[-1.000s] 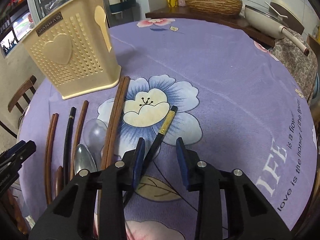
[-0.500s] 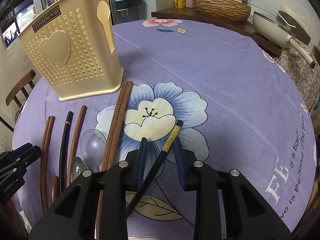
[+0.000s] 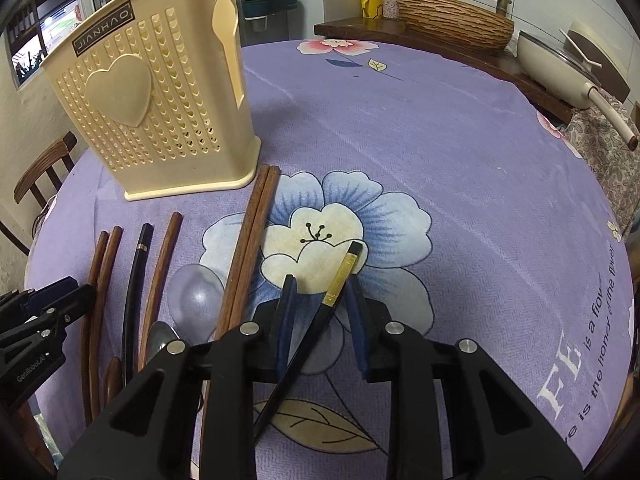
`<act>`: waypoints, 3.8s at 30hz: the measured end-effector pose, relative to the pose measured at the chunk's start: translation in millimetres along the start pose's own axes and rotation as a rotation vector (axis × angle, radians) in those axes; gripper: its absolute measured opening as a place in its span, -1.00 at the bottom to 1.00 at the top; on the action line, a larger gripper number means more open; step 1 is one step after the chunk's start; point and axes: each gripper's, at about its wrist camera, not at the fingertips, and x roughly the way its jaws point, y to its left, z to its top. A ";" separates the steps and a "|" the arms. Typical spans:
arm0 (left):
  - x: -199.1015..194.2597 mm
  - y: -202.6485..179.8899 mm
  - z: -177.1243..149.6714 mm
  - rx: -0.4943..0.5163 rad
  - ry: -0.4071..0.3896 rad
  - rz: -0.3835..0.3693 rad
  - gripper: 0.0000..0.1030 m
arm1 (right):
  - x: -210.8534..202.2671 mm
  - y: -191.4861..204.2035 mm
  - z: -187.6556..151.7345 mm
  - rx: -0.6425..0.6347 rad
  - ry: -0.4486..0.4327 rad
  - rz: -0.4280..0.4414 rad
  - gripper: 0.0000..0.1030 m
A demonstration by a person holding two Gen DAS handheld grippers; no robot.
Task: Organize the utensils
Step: 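Grasp a brown chopstick with the left tool while the right tool grasps a black gold-banded chopstick, then lift both held chopsticks and lower them upright into the cream caddy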
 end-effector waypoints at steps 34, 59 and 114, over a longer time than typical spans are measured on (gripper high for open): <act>9.0 0.8 25.0 -0.053 -0.033 -0.083 -0.86 | 5.0 -24.7 26.7 0.182 -0.057 0.192 -0.83; -118.9 25.3 52.1 -0.069 -0.402 -0.167 -0.86 | -169.5 -30.6 48.3 0.026 -0.473 0.309 -0.86; -129.8 21.2 173.5 -0.116 -0.481 -0.160 -0.87 | -147.8 36.1 197.1 -0.032 -0.532 0.275 -0.86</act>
